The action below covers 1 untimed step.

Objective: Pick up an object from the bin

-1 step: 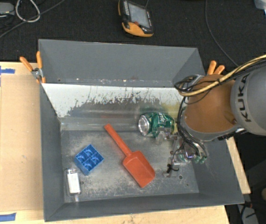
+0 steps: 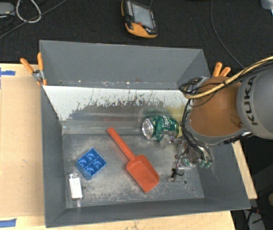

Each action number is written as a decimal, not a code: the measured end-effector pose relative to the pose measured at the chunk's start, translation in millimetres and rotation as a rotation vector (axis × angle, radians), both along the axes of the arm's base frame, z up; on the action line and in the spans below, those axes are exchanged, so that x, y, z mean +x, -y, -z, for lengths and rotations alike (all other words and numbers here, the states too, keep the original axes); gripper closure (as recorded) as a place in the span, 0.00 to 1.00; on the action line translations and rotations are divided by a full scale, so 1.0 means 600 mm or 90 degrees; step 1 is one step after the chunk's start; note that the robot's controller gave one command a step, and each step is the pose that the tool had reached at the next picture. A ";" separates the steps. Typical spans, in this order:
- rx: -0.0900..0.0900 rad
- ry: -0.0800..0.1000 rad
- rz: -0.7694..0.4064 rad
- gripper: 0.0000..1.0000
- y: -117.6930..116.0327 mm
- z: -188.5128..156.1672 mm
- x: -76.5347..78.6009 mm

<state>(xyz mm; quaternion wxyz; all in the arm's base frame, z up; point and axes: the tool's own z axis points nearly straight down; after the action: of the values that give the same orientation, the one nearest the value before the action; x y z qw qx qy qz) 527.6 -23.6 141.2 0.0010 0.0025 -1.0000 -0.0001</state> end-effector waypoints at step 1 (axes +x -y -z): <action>0.000 0.002 0.129 0.00 -0.017 0.075 0.055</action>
Offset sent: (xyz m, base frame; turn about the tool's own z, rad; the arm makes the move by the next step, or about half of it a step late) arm -0.0163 -0.0063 0.0406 0.0046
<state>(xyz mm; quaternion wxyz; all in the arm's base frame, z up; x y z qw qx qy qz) 560.7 -13.3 96.5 -0.0003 -0.0986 -0.9951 -0.0003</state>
